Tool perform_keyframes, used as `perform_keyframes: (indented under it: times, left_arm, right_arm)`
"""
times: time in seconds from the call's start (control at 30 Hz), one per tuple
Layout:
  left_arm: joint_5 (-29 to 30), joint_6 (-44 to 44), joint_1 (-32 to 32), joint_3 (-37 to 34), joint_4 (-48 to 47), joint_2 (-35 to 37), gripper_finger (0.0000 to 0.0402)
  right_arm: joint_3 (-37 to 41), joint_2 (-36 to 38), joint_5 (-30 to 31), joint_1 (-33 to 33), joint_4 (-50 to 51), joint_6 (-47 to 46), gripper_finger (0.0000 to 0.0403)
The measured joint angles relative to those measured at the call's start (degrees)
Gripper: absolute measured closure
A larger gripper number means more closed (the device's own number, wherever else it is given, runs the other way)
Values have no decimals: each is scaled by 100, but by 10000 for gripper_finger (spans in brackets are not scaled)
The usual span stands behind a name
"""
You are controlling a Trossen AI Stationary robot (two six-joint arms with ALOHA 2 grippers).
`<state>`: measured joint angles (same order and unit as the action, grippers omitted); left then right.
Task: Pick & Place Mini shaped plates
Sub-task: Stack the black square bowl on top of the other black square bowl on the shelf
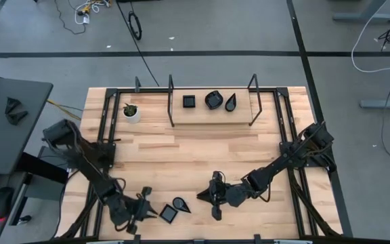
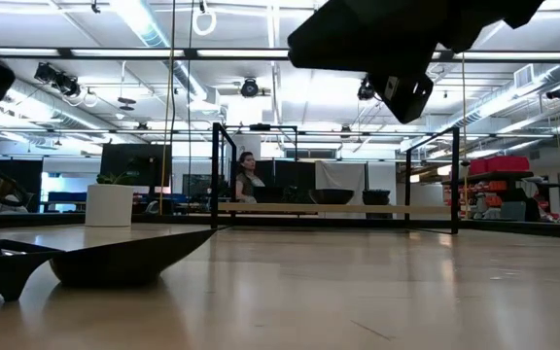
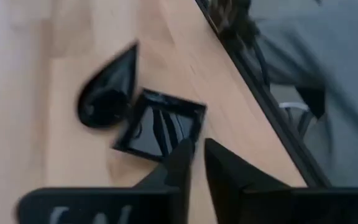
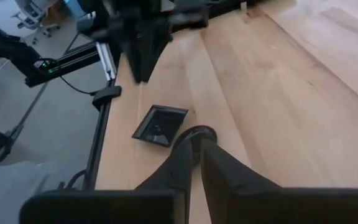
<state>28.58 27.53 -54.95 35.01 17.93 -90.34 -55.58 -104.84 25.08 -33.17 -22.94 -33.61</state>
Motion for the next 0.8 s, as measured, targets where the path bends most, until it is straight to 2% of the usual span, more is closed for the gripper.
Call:
perform_keyframes:
  times: [0.23, 0.33, 0.5, 0.8]
  left_arm:
    - [-67, -892, -24, 884, -251, -983, 249]
    - [-187, -1180, 19, 1399, -876, -1292, 230]
    - [18, -1179, 83, 2146, -2402, -1754, 249]
    - [135, -1157, 128, 2360, -2623, -1845, 315]
  right_arm:
    - [-1, 0, 0, 7, -18, -46, 364]
    - [1, 0, -1, 7, -24, -46, 364]
    - [0, 0, -1, 7, -7, 8, 364]
    - [0, 0, 0, 13, 53, 129, 364]
